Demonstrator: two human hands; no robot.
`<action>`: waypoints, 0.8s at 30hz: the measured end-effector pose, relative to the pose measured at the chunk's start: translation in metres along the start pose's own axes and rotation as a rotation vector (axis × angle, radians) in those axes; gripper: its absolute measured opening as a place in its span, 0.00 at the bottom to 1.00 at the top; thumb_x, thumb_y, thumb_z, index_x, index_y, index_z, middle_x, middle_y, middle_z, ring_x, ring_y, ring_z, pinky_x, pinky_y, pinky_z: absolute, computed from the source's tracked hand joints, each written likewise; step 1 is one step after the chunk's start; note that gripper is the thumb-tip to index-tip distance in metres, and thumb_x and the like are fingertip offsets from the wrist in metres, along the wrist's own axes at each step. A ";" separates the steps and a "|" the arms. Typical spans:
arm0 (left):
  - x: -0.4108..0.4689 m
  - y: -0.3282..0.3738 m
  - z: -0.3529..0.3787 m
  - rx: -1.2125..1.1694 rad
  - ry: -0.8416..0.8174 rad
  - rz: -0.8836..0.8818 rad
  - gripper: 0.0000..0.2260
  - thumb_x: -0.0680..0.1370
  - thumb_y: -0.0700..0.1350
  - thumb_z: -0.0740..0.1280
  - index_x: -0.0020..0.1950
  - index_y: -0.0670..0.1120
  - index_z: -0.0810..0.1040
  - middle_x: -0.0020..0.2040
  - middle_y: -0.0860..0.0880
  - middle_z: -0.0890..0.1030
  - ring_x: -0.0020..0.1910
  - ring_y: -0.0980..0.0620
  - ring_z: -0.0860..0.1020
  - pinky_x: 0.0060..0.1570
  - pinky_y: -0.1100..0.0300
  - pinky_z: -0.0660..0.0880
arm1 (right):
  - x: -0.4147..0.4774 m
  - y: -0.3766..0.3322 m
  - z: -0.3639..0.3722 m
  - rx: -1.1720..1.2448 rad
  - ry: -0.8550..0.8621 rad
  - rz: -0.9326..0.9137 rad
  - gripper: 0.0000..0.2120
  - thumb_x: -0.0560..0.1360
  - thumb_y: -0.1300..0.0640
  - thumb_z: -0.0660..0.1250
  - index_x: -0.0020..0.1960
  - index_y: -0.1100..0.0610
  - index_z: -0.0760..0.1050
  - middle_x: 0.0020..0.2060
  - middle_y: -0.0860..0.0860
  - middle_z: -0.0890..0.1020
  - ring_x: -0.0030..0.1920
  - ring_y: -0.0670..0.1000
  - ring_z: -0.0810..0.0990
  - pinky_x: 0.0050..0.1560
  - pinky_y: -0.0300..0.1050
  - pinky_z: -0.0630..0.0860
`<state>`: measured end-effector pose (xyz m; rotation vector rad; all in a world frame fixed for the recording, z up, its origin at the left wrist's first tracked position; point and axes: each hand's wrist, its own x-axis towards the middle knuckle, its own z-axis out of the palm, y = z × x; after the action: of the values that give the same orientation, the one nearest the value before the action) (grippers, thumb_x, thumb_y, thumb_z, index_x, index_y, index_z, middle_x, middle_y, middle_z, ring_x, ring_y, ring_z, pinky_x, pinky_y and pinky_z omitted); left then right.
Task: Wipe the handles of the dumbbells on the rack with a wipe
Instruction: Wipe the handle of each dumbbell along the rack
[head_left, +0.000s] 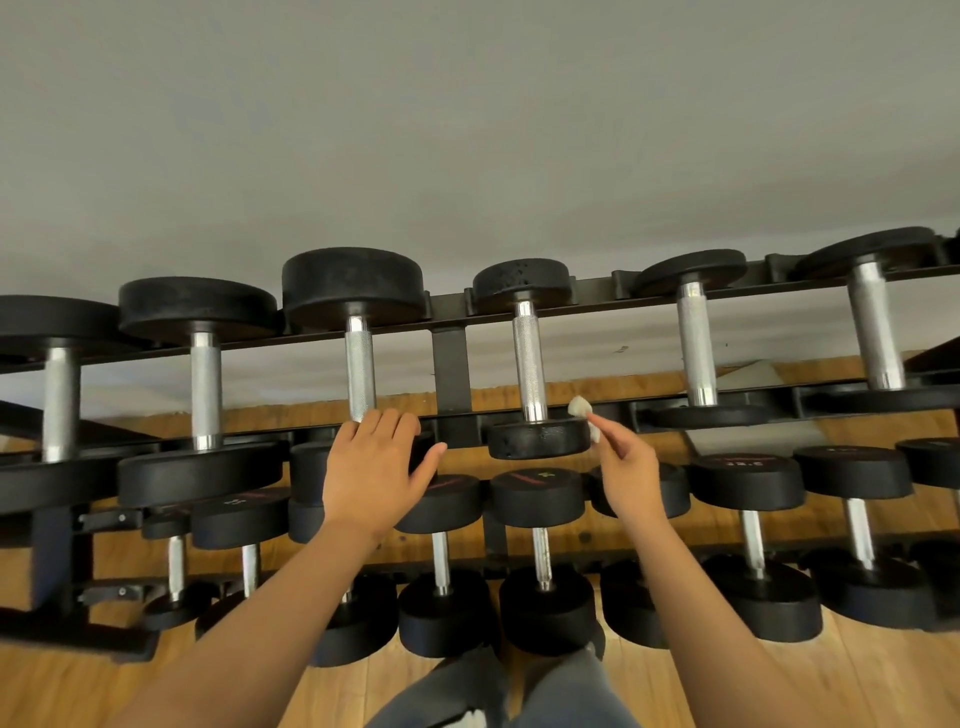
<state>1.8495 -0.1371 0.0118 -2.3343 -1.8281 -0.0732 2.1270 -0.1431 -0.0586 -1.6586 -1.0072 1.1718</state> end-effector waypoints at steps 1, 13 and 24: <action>0.000 0.000 0.000 0.002 -0.002 0.000 0.21 0.78 0.60 0.54 0.48 0.46 0.78 0.42 0.49 0.79 0.43 0.48 0.77 0.43 0.54 0.74 | 0.004 -0.002 -0.001 -0.010 -0.028 0.004 0.15 0.81 0.63 0.60 0.65 0.54 0.76 0.60 0.47 0.79 0.60 0.44 0.76 0.55 0.30 0.71; 0.000 0.001 -0.002 0.016 -0.006 -0.003 0.21 0.79 0.61 0.53 0.48 0.47 0.78 0.43 0.49 0.79 0.43 0.49 0.77 0.42 0.54 0.74 | 0.008 -0.011 -0.004 -0.079 -0.080 -0.005 0.16 0.80 0.65 0.60 0.64 0.54 0.76 0.58 0.46 0.78 0.60 0.43 0.74 0.58 0.32 0.69; 0.000 0.001 -0.002 0.016 0.003 -0.007 0.22 0.79 0.61 0.52 0.48 0.47 0.78 0.42 0.50 0.79 0.42 0.49 0.77 0.42 0.54 0.73 | 0.011 -0.015 -0.002 -0.132 -0.076 0.027 0.17 0.80 0.67 0.58 0.65 0.55 0.76 0.59 0.47 0.77 0.60 0.44 0.72 0.60 0.38 0.69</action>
<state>1.8504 -0.1376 0.0138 -2.3159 -1.8291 -0.0622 2.1292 -0.1288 -0.0473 -1.7459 -1.1337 1.2167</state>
